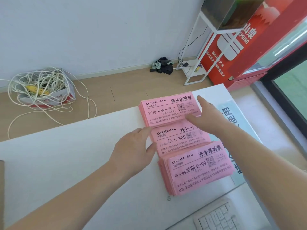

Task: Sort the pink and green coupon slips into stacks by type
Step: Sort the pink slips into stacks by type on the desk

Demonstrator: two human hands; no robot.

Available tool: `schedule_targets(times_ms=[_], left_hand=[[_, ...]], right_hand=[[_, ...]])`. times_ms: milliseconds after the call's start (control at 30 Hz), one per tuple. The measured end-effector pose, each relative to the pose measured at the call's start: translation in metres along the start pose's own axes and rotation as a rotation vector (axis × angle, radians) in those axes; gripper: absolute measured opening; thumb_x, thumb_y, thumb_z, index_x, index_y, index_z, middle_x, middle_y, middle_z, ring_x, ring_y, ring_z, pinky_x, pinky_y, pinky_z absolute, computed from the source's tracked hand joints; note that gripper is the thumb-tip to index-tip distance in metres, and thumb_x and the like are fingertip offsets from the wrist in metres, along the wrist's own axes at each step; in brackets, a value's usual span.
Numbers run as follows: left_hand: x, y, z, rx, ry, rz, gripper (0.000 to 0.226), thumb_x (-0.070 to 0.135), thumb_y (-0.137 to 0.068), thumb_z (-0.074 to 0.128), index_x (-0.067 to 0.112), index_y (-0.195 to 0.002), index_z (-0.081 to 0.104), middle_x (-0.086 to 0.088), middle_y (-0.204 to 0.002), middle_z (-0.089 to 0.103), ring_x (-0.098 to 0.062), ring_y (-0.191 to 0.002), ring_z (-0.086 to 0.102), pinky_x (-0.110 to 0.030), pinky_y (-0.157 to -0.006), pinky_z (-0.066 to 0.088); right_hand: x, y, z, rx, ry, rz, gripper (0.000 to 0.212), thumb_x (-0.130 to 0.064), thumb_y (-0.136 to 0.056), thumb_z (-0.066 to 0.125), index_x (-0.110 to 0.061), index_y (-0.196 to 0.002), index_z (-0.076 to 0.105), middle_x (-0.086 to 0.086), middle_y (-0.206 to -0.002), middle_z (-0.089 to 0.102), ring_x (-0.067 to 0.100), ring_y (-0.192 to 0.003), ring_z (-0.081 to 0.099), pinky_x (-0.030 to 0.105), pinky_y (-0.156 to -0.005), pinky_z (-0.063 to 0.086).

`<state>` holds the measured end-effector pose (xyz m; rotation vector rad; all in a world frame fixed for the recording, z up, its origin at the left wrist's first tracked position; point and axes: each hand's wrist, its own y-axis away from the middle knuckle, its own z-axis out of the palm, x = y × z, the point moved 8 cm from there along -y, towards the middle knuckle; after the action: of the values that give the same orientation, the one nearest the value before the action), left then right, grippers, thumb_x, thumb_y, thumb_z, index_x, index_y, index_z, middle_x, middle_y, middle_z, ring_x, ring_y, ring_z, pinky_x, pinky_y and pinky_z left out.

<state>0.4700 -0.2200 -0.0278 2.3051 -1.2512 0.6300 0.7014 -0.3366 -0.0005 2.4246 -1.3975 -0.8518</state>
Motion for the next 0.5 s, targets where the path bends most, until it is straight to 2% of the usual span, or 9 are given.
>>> schedule_targets(times_ms=[33,100,200,300,400,500], left_hand=[[0.005,0.016,0.011,-0.061,0.005,0.010,0.058,0.055,-0.098,0.050,0.035,-0.151,0.035,0.009,-0.132,0.059,-0.013,-0.115,0.059,-0.035,-0.095,0.050],[0.018,0.046,0.034,-0.177,0.003,0.049,0.072,0.063,-0.095,0.049,0.037,-0.156,0.021,0.008,-0.133,0.057,-0.015,-0.118,0.057,-0.036,-0.099,0.048],[0.032,0.078,0.059,-0.275,0.000,0.092,0.089,0.068,-0.092,0.052,0.038,-0.158,0.000,0.006,-0.135,0.053,-0.018,-0.122,0.053,-0.036,-0.099,0.047],[0.041,0.090,0.072,-0.274,0.005,0.117,0.093,0.062,-0.092,0.053,0.037,-0.157,-0.009,0.003,-0.146,0.047,-0.021,-0.121,0.053,-0.038,-0.096,0.050],[0.051,0.093,0.079,-0.261,-0.031,0.151,0.098,0.059,-0.094,0.052,0.042,-0.154,-0.024,0.000,-0.162,0.027,-0.024,-0.121,0.054,-0.039,-0.094,0.052],[0.055,0.093,0.089,-0.302,-0.109,0.147,0.097,0.061,-0.093,0.053,0.046,-0.153,-0.021,-0.008,-0.163,0.025,-0.028,-0.118,0.056,-0.040,-0.091,0.050]], right_hand=[[0.005,0.013,0.006,-0.009,-0.012,0.024,0.099,-0.050,-0.092,0.069,-0.030,-0.163,0.004,0.008,-0.167,0.019,0.032,-0.150,0.030,0.052,-0.113,0.036],[0.020,0.041,0.020,-0.052,0.025,0.111,0.118,-0.068,-0.080,0.072,-0.034,-0.163,-0.005,0.011,-0.170,0.002,0.032,-0.157,0.009,0.058,-0.120,0.025],[0.044,0.076,0.032,-0.152,0.062,0.255,0.153,-0.078,-0.051,0.084,-0.042,-0.158,-0.019,0.015,-0.169,-0.012,0.038,-0.157,-0.001,0.066,-0.121,0.018],[0.062,0.100,0.039,-0.302,0.182,0.323,0.171,-0.070,-0.036,0.095,-0.049,-0.149,-0.032,0.015,-0.168,-0.010,0.043,-0.155,0.008,0.067,-0.119,0.020],[0.073,0.115,0.046,-0.405,0.346,0.327,0.177,-0.060,-0.036,0.100,-0.049,-0.144,-0.041,0.012,-0.167,-0.008,0.042,-0.153,0.015,0.063,-0.120,0.023],[0.082,0.122,0.056,-0.438,0.390,0.327,0.181,-0.048,-0.037,0.103,-0.048,-0.139,-0.046,0.013,-0.165,-0.010,0.041,-0.148,0.028,0.060,-0.118,0.030]])
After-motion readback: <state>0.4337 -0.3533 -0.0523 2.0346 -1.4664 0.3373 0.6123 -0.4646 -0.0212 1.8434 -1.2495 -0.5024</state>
